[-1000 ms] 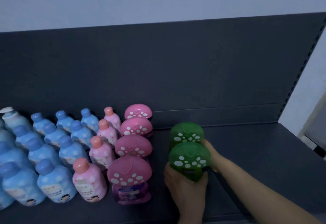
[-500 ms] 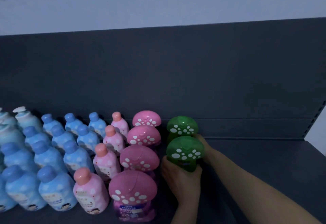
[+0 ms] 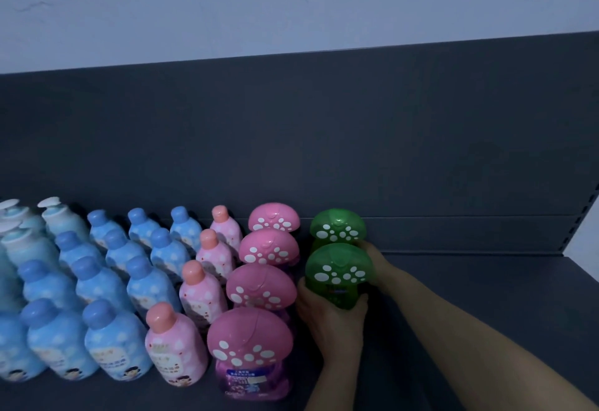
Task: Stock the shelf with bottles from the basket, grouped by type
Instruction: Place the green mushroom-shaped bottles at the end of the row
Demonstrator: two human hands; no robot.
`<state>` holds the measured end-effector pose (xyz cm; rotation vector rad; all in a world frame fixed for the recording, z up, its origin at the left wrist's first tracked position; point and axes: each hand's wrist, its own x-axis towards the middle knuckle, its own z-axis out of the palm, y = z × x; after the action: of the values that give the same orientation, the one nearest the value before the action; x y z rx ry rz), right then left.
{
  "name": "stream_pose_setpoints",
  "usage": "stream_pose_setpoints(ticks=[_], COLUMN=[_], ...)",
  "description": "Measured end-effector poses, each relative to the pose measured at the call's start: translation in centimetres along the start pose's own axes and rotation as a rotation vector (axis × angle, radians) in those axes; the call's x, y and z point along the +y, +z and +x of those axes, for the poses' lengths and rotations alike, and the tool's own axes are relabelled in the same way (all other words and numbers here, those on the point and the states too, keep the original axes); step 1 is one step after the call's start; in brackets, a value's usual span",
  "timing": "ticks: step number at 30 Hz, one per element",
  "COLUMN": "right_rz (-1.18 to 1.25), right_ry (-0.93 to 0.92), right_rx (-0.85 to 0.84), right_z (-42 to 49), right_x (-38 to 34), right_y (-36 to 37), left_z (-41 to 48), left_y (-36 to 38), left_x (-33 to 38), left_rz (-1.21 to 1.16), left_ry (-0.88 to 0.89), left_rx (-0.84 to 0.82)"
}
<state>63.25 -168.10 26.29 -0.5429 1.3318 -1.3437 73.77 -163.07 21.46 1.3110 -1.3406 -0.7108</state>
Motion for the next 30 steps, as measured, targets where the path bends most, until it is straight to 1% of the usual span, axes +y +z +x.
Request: stream_pose_setpoints(ticks=[1,3,4,5,6,8,10,11,12,13,14,16,18,19,20,22,24,30], right_rz=[-0.121,-0.471,-0.527,-0.5,-0.445,-0.288,-0.224,-0.217,-0.225,-0.25,-0.308,-0.576,-0.926,-1.064,-1.165,-1.294,-1.36,-1.431], right_ry=[-0.02,-0.149,-0.192,-0.22,-0.248,-0.275,-0.339,-0.401,-0.481,-0.569,-0.663,-0.867,-1.102,-1.19,-1.235,-1.248,-1.228,-1.138], right_rx=[0.025,0.086,0.132,0.167,0.203,0.286,0.373,0.412,0.435,0.435,0.429,0.437,0.551,0.625,0.684,0.769,0.838,1.046], right_z=[-0.1,-1.2,-1.7,-2.3,-3.0,-4.4,-5.9,-6.8,-7.9,-9.2,-10.6,-13.2,-15.6,-16.6,-17.4,-18.8,-20.1,-24.2], right_x=[0.2,0.8,1.0,1.2,1.2,0.7,-0.3,-1.0,-1.8,-2.8,-3.8,-5.7,-7.4,-8.0,-8.5,-9.2,-9.4,-7.6], right_y=[-0.5,-1.3,-1.7,-2.1,-2.3,-2.3,-2.3,-2.2,-2.0,-1.6,-1.0,0.3,1.5,2.0,2.3,2.6,2.7,1.3], left_z=[-0.2,-1.2,-2.1,-3.2,-4.6,-7.1,-8.3,-7.8,-6.6,-4.9,-3.1,0.5,3.2,4.1,4.6,5.1,4.8,1.1], left_y=[0.0,-0.4,-0.6,-0.8,-1.1,-1.5,-2.5,-3.1,-3.7,-4.3,-5.0,-6.8,-8.5,-9.2,-9.8,-10.6,-11.2,-10.9], left_x=[-0.1,0.3,0.8,1.6,2.4,4.1,6.2,7.2,8.2,9.2,10.2,12.5,14.4,15.2,15.9,16.9,17.5,18.4], left_rz=[0.016,0.019,0.012,0.002,-0.008,-0.036,-0.098,-0.114,-0.086,-0.018,0.074,0.281,0.475,0.54,0.579,0.611,0.606,0.48], left_ry=[-0.029,-0.106,-0.136,-0.146,-0.12,0.072,0.318,0.438,0.542,0.608,0.644,0.674,0.759,0.803,0.843,0.904,0.957,1.076], left_rx=[-0.019,-0.074,-0.091,-0.097,-0.093,-0.026,0.043,0.048,0.053,0.064,0.085,0.125,0.17,0.185,0.197,0.216,0.214,0.138])
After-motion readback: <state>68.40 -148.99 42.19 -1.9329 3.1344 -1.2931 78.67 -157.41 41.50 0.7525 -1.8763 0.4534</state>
